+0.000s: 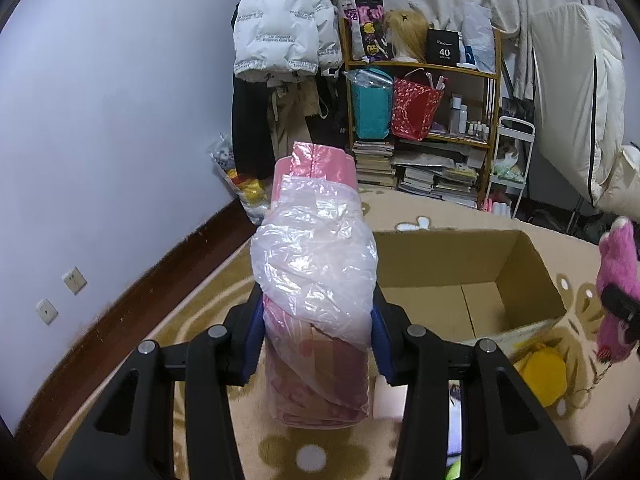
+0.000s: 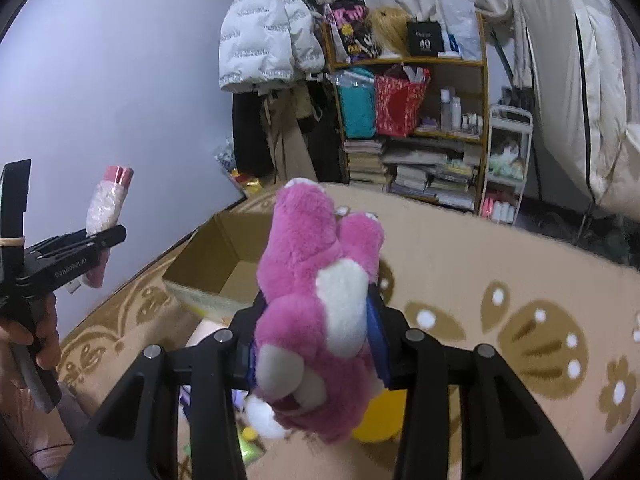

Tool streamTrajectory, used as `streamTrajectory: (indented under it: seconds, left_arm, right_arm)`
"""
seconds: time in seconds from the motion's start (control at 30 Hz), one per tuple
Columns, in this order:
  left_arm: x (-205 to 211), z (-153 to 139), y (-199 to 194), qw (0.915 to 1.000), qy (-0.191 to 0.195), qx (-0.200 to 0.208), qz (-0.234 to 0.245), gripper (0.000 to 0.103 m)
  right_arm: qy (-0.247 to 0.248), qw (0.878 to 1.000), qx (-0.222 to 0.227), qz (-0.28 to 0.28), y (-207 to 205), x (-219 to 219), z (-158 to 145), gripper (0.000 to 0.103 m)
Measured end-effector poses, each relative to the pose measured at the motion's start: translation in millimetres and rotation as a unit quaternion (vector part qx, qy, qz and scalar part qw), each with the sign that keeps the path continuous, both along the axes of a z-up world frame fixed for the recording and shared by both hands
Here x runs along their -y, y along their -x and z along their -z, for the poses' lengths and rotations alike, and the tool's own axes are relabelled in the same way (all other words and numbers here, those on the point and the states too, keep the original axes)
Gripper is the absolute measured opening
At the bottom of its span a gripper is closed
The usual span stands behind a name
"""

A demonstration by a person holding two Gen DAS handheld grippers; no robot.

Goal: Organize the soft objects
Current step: 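Lift the pink roll with the left tool while the right tool lifts the pink bear, then drop the pink roll into the box with the left tool while the right tool drops the bear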

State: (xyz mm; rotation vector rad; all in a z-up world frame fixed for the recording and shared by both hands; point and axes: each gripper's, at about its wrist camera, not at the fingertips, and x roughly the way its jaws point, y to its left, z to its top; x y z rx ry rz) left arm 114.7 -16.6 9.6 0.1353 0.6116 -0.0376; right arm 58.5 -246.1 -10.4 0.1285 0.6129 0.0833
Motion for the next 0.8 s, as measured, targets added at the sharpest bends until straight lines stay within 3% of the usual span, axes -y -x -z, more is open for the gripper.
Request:
streamTrajectory:
  seconds: [0.27,0.5,0.8]
  left_arm:
    - [27,-6,-17,0.9988,-0.024,0.026,0.034,0.044]
    - [33,5,-35,0.999,-0.02,0.008,0.04,0.044]
    - [34,25,-53,0.9981,-0.002,-0.028,0.055,0.044]
  right_arm:
    - [0.016,1.0,0.019,-0.007,-31,-5,-19,0.046]
    - [0.021,0.999,0.022,-0.011,-55,-9,-20,0.046]
    - [0.012,1.0,-0.01,-0.008,-81,-16,1,0.047]
